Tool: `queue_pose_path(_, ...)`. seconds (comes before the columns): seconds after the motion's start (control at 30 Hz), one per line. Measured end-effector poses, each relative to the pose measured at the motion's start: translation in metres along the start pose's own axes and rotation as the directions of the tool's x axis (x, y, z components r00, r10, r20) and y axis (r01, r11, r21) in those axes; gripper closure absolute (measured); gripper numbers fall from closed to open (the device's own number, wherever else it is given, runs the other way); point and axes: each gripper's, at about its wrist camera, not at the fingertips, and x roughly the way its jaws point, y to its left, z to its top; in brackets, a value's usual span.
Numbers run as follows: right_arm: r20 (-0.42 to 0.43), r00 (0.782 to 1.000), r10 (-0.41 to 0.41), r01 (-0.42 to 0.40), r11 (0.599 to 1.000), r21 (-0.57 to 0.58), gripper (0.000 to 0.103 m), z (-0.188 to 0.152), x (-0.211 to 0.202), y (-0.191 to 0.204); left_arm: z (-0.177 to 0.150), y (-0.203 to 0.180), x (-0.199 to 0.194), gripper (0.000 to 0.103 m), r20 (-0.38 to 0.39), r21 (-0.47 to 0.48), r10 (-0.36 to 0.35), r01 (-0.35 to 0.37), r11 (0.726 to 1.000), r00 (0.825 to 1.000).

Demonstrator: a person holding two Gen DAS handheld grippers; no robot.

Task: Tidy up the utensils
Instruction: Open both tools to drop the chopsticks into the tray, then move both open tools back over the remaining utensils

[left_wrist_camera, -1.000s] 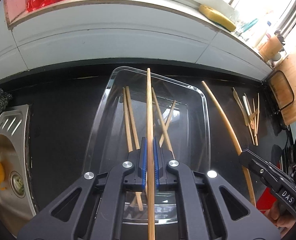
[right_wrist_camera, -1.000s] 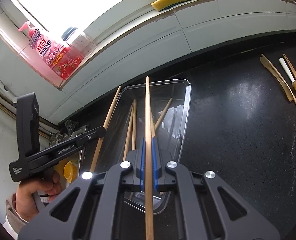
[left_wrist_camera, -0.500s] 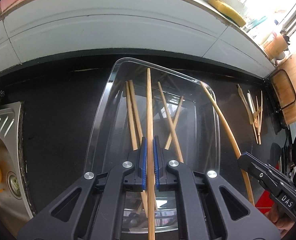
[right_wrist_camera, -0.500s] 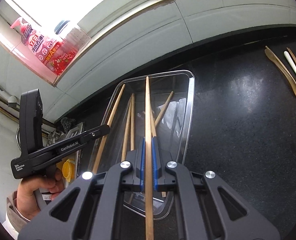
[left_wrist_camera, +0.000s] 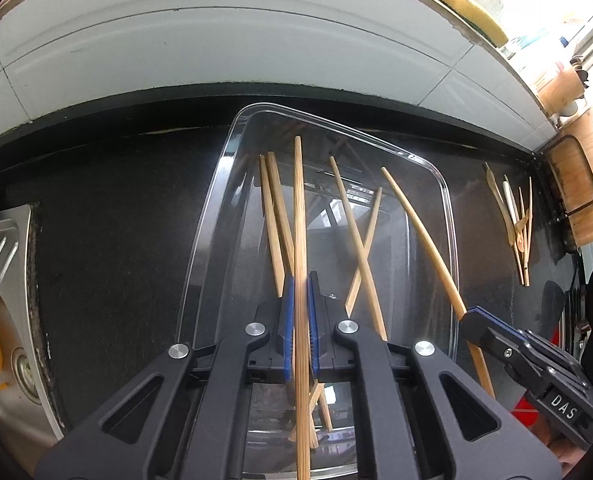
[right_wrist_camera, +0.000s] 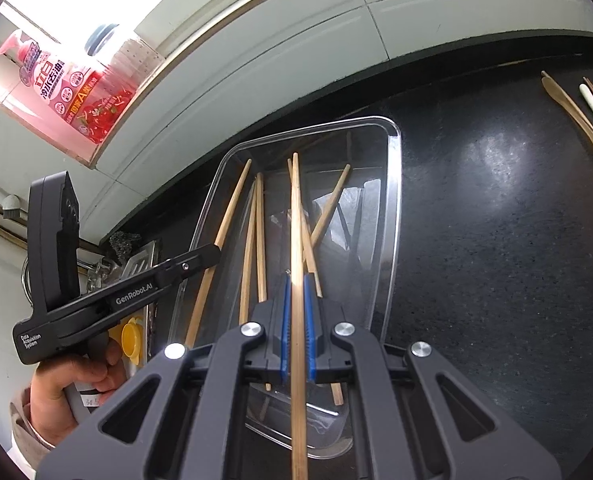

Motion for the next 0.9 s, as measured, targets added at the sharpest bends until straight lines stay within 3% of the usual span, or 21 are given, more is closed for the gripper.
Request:
queue_pose_path(0.07,-0.021,1.0,-0.018,0.018,0.999,-0.03,0.096,0.0,0.004,0.004,0.003,0.002,-0.001,0.096,0.0,-0.022,0.007,-0.007,1.0,1.0)
queue_pose_path(0.13,-0.042,0.998,-0.057,0.052,0.993,-0.105,0.095,-0.003,0.007,0.011,0.007,0.006,-0.003,0.079,-0.012,-0.064,0.01,-0.011,0.998,1.0)
queue_pose_path(0.17,-0.022,0.997,-0.075,0.071,0.987,-0.143,0.09,-0.005,0.004,0.013,0.011,0.008,-0.007,0.038,-0.014,-0.09,0.018,-0.019,0.996,1.0)
queue_pose_path(0.2,-0.004,0.995,-0.095,0.093,0.981,-0.172,0.056,-0.007,0.001,0.015,0.013,0.009,-0.013,0.005,0.004,-0.098,0.016,-0.015,0.995,1.0)
queue_pose_path(0.23,0.027,0.993,-0.117,0.12,0.97,-0.213,0.028,-0.01,-0.005,0.017,0.017,0.009,-0.024,0.006,0.044,-0.099,0.02,-0.015,0.995,0.999)
queue_pose_path(0.27,0.08,0.99,-0.114,0.131,0.959,-0.25,0.009,-0.014,-0.015,0.019,0.02,0.009,-0.031,0.006,0.066,-0.103,0.029,-0.022,0.994,0.997)
queue_pose_path(0.4,0.159,0.977,-0.145,0.197,0.902,-0.385,0.007,-0.026,-0.035,0.028,0.028,0.004,-0.057,0.006,0.146,-0.116,0.05,-0.033,0.993,0.988)
queue_pose_path(0.6,0.138,0.973,-0.185,0.224,0.898,-0.379,0.007,-0.031,-0.044,0.011,0.022,-0.021,-0.063,0.006,0.153,-0.082,0.066,-0.054,0.995,0.986)
queue_pose_path(0.73,0.167,0.965,-0.203,0.249,0.909,-0.333,0.007,-0.034,-0.058,-0.007,0.009,-0.048,-0.059,0.006,0.175,-0.041,0.072,-0.066,0.997,0.982)
queue_pose_path(0.9,0.177,0.939,-0.296,0.328,0.924,-0.197,0.007,-0.043,-0.082,-0.07,-0.003,-0.1,-0.034,0.006,0.12,0.046,0.013,-0.018,0.999,0.993)
